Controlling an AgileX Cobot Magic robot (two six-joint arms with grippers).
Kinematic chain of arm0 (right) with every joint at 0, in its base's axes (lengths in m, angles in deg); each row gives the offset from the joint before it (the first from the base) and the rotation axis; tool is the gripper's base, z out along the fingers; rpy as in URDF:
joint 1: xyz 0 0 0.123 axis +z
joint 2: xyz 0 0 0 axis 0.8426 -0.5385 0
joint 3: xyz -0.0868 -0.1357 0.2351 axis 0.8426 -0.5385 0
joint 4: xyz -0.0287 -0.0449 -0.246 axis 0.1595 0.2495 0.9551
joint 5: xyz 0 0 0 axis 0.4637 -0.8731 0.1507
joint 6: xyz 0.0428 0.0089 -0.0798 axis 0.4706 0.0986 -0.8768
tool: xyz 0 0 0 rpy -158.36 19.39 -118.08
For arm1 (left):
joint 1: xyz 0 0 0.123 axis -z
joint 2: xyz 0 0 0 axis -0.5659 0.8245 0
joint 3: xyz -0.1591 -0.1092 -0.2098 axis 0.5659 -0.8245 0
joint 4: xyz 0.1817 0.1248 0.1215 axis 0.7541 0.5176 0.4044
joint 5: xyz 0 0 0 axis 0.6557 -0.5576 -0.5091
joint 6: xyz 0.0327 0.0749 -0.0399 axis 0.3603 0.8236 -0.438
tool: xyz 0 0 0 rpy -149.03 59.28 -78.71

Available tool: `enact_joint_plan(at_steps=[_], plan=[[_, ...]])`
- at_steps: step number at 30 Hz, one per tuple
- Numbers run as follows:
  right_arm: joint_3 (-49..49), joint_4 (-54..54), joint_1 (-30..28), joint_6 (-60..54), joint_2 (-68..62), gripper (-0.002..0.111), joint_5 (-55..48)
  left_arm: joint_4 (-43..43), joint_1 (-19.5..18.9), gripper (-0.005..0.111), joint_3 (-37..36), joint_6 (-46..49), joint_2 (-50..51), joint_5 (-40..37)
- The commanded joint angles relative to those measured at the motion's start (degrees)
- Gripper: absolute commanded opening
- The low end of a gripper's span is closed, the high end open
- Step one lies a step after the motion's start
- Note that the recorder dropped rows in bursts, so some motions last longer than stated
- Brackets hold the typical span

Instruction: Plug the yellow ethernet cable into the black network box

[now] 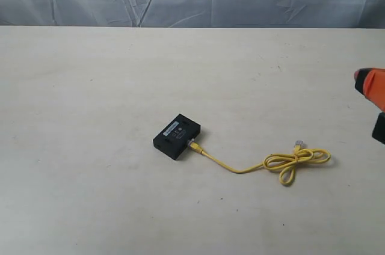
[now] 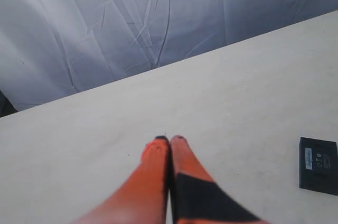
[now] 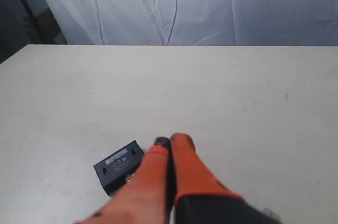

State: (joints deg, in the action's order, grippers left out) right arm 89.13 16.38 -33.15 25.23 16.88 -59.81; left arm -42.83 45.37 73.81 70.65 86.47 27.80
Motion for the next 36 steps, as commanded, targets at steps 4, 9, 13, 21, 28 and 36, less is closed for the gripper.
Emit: enact_joint_plan(at_steps=[4,9,13,21,28,36], plan=[[-0.5,-1.0,-5.1,-0.1,5.3,0.0,-1.5,0.6,0.0,0.0,-0.3,-0.4,-0.6,0.0],[-0.5,-1.0,-11.7,-0.1,13.2,0.0,-1.4,1.1,0.0,0.0,-0.3,-0.4,-0.6,0.0],[-0.5,1.7,-14.6,-0.1,18.9,0.0,-2.6,1.1,0.0,0.0,-0.3,-0.4,-0.6,0.0],[-0.5,8.4,-14.6,-0.1,22.6,0.0,-3.1,1.1,0.0,0.0,-0.3,-0.4,-0.6,0.0],[-2.2,17.8,-14.6,-0.1,22.6,0.0,-4.3,1.1,0.0,0.0,-0.3,-0.4,-0.6,0.0],[-20.5,16.3,-14.6,-0.1,22.6,0.0,-2.9,0.9,0.0,0.0,-0.3,-0.4,-0.6,0.0]])
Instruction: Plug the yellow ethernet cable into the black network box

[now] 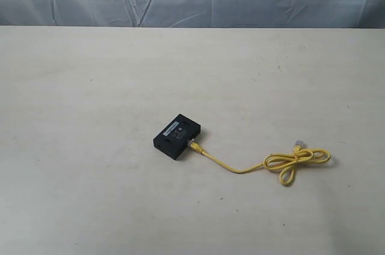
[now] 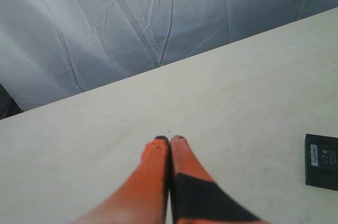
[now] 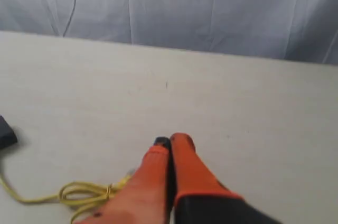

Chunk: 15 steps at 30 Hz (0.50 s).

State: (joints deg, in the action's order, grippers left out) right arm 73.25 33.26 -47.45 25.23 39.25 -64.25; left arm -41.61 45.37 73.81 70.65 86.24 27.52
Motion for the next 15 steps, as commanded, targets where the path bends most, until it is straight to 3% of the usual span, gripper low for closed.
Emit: enact_joint_plan(at_steps=[1,6,15], plan=[[-6.3,-0.6,-0.3,-0.1,0.4,0.0,2.9,-0.3,0.0,0.0,-0.3,-0.4,-0.4,0.3],[-8.8,-0.6,-0.4,-0.1,8.1,0.0,4.7,-0.1,0.0,0.0,-0.3,-0.4,-0.4,0.3],[-8.8,-0.4,-5.4,-0.1,8.5,0.0,4.4,-0.1,0.0,0.0,-0.3,-0.4,-0.4,0.3]])
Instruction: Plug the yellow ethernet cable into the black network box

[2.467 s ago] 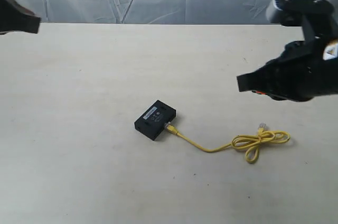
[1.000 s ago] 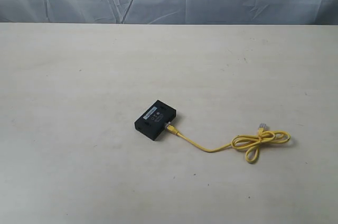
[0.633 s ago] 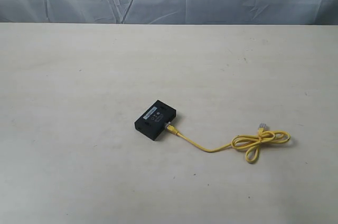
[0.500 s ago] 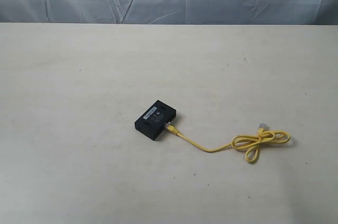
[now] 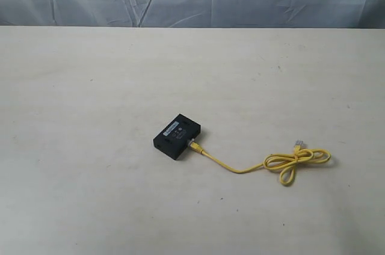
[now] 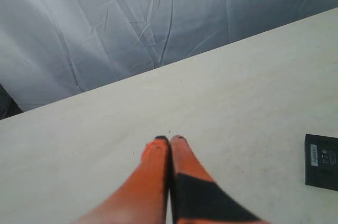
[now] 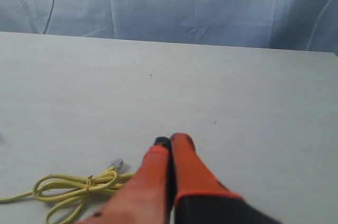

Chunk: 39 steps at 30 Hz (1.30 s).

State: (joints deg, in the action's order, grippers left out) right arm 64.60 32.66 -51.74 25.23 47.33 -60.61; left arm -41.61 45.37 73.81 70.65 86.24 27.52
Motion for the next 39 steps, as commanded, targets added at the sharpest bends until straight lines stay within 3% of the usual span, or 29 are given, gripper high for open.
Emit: enact_joint_plan(at_steps=[1,19,21,25,33,39], plan=[[-0.2,0.2,-1.1,-0.1,0.5,0.0,0.8,-0.1,0.0,0.0,-0.3,-0.4,-0.4,0.3],[-0.2,-0.4,-1.1,-0.1,0.5,0.0,0.8,1.4,0.0,0.0,-0.3,0.4,-0.6,0.1],[-0.2,-0.4,-1.1,-0.1,0.5,0.0,0.8,2.3,-3.0,0.0,-1.2,0.5,-2.8,-0.6],[-0.2,-1.3,-1.1,0.0,0.5,0.0,0.8,4.8,-6.6,0.0,-8.6,0.5,-9.1,2.0],[-0.2,-1.3,-1.1,0.0,0.5,0.0,0.8,7.3,-6.7,0.0,-28.7,0.5,-24.2,14.9],[-0.2,-1.3,-1.1,0.0,0.5,0.0,0.8,7.8,-6.7,0.0,-37.5,0.5,-31.1,21.3]])
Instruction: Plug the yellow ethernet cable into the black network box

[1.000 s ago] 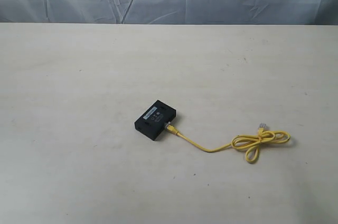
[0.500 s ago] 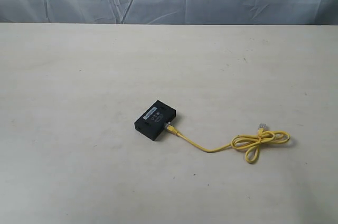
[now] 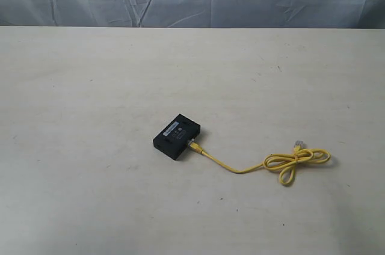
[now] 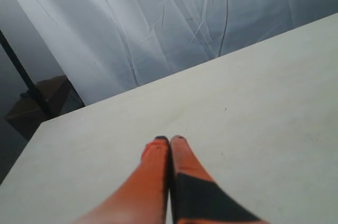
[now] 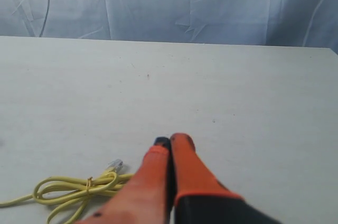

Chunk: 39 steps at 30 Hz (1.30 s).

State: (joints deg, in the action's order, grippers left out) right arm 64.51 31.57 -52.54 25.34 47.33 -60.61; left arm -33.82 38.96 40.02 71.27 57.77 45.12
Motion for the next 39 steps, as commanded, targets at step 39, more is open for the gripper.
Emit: enact_joint_plan(at_steps=[39], plan=[[-0.1,-0.2,-0.3,-0.2,0.5,0.0,0.8,1.1,-0.4,0.0,-3.7,-19.2,-2.6,-0.7]])
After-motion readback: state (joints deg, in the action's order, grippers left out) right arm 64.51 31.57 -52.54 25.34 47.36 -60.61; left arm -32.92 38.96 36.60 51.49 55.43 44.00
